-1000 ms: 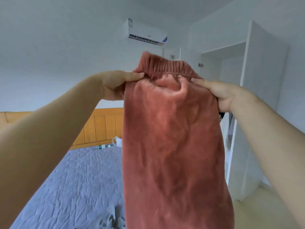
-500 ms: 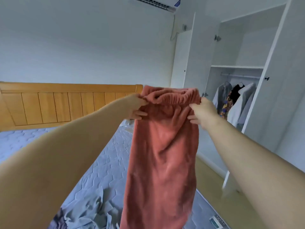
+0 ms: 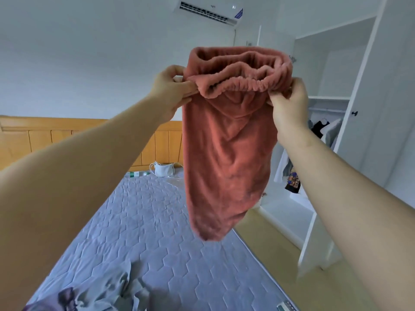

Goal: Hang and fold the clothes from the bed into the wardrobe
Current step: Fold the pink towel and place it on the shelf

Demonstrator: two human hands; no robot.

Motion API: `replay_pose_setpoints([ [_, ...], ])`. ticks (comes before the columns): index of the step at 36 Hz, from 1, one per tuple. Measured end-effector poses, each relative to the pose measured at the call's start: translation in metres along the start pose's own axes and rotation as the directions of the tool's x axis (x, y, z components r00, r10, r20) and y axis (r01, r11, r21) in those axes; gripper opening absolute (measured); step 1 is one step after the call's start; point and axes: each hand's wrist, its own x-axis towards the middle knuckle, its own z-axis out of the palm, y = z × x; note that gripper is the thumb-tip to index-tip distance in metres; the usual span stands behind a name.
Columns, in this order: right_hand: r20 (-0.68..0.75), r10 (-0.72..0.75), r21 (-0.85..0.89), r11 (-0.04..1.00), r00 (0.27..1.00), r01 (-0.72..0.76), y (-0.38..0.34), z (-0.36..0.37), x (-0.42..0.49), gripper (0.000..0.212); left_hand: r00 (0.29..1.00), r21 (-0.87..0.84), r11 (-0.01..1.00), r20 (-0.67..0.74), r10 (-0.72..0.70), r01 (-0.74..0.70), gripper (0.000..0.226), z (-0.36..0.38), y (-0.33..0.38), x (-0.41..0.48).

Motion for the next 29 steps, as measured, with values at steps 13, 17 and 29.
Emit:
replay_pose_setpoints([
  [13,-0.073,0.406,-0.033,0.912,0.911,-0.409,-0.008,-0.069,-0.197,0.013,0.879,0.2,0.907,0.243,-0.411,0.369,0.019,-0.028,-0.043,-0.18],
  [17,-0.124,0.544,-0.064,0.83,0.83,-0.554,-0.004,-0.089,-0.274,0.013,0.772,0.311,0.825,0.306,-0.557,0.472,0.038,-0.043,-0.067,-0.251],
  [29,-0.165,0.732,-0.134,0.647,0.66,-0.751,0.022,-0.133,-0.423,0.002,0.61,0.451,0.665,0.285,-0.739,0.596,0.027,-0.051,-0.12,-0.371],
])
